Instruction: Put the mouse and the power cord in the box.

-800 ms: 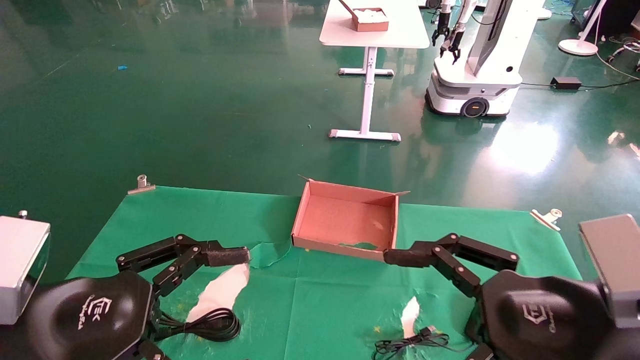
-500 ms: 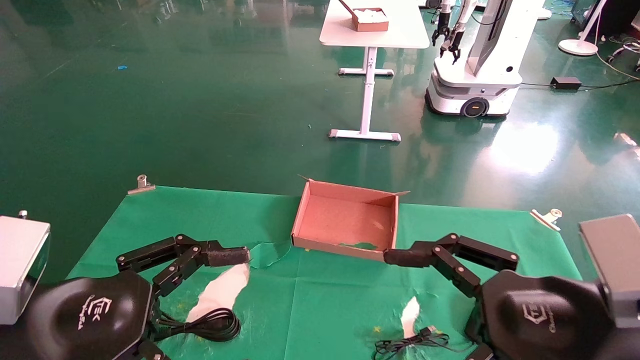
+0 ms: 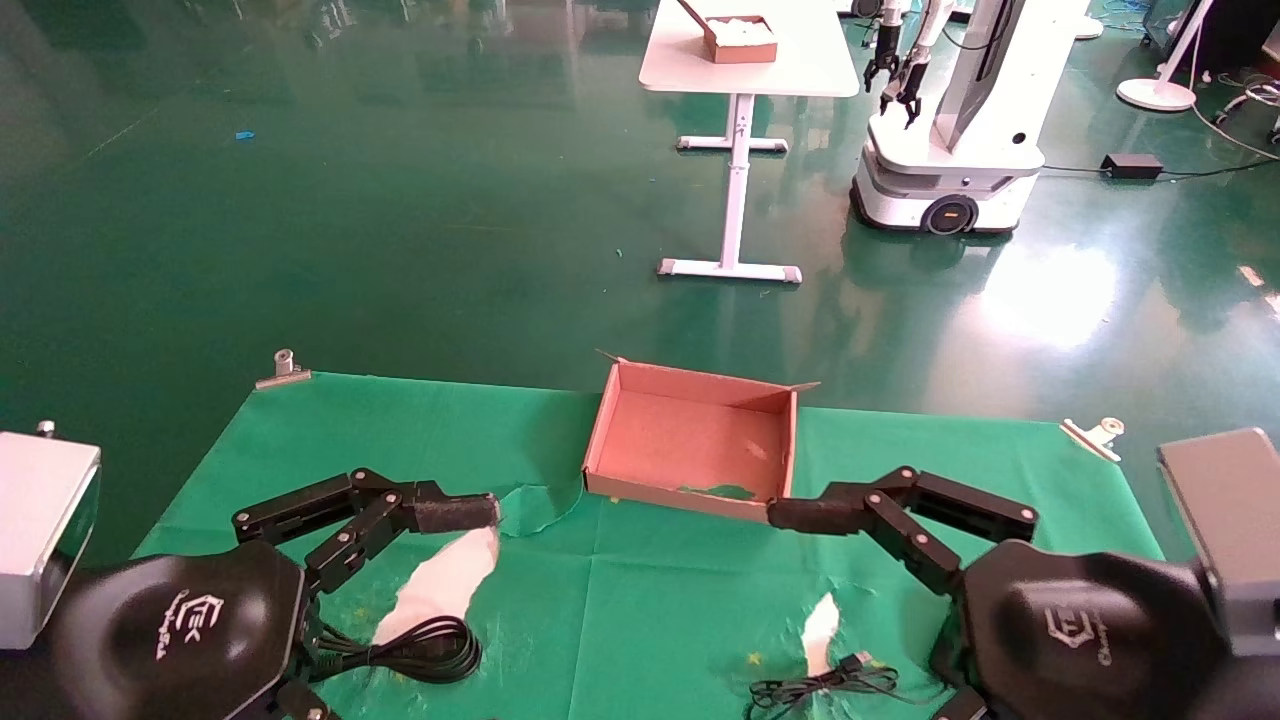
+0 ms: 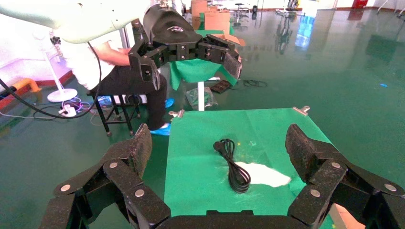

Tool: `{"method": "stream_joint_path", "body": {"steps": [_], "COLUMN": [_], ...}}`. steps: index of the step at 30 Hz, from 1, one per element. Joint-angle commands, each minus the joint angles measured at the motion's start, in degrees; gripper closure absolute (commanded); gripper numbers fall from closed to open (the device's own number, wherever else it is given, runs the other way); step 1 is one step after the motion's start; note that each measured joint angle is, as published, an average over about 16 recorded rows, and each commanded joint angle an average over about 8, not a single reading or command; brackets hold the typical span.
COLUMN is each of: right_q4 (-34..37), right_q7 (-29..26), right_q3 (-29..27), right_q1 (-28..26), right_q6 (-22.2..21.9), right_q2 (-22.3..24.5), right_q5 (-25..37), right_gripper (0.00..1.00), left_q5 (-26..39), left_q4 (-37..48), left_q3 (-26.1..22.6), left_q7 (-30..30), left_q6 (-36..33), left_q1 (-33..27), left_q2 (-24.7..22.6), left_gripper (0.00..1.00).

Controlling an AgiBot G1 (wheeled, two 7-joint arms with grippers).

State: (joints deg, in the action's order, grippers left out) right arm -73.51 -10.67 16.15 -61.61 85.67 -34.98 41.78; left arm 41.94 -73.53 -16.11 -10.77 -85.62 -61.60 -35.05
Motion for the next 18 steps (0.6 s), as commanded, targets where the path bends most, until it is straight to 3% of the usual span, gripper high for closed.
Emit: {"method": "stream_joint_path", "body": {"steps": [1, 11, 18], "right_q4": [0.0, -0.04, -0.07], "right_q7": [0.0, 0.07, 2.48], "right_q3": [0.0, 0.0, 1.02], "right_q1": [0.0, 0.02, 0.88], "right_q6": [0.0, 0.02, -1.39], "right_q2": [0.0, 0.04, 0.13], "right_q5": [0.0, 0.04, 4.46], "right_gripper": [0.0, 0.0, 0.0], "left_q5": [0.0, 0.9, 11.92], "left_q4": [0.0, -0.05, -0.43], "left_q3": [0.0, -0.47, -5.89], "left_q7": [0.0, -0.22, -4.05], "left_q6": [0.0, -0.05, 0.47], "left_q1": [0.0, 0.13, -1.73], "left_q2": [0.0, 0.16, 0.32], "left_gripper": [0.0, 0.0, 0.0]}}
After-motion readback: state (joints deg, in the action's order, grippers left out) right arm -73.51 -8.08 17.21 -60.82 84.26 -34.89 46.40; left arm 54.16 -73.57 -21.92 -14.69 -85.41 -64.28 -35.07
